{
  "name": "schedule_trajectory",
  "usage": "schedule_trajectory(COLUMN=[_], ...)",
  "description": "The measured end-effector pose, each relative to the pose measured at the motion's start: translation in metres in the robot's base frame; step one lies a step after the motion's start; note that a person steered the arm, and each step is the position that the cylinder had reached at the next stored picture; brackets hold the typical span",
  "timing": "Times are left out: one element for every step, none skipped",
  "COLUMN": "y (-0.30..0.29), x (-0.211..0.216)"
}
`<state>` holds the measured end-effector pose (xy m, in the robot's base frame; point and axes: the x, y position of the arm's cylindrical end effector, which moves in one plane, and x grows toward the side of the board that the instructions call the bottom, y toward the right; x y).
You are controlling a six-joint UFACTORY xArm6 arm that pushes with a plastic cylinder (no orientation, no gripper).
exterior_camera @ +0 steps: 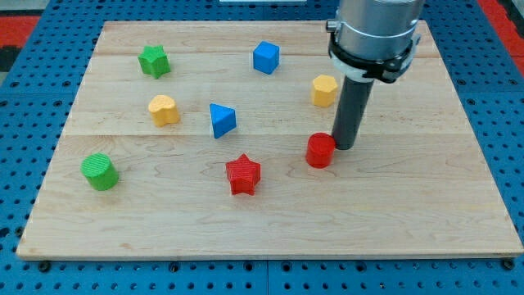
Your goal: Slide the green star above the green circle
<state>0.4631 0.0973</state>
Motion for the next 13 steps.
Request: schedule_trajectory(y=[-0.051,-0.100,-0.097,-0.079,-0.080,-0.078,-0.084,-0.101,-0.105,-0.105,-0.101,-0.183,-0.226], x=[0.015,0.028,-0.026,-0.043,-0.076,-0.084,-0.092,-0.100,-0.125,-0.137,-0.137,-0.118,-0.172])
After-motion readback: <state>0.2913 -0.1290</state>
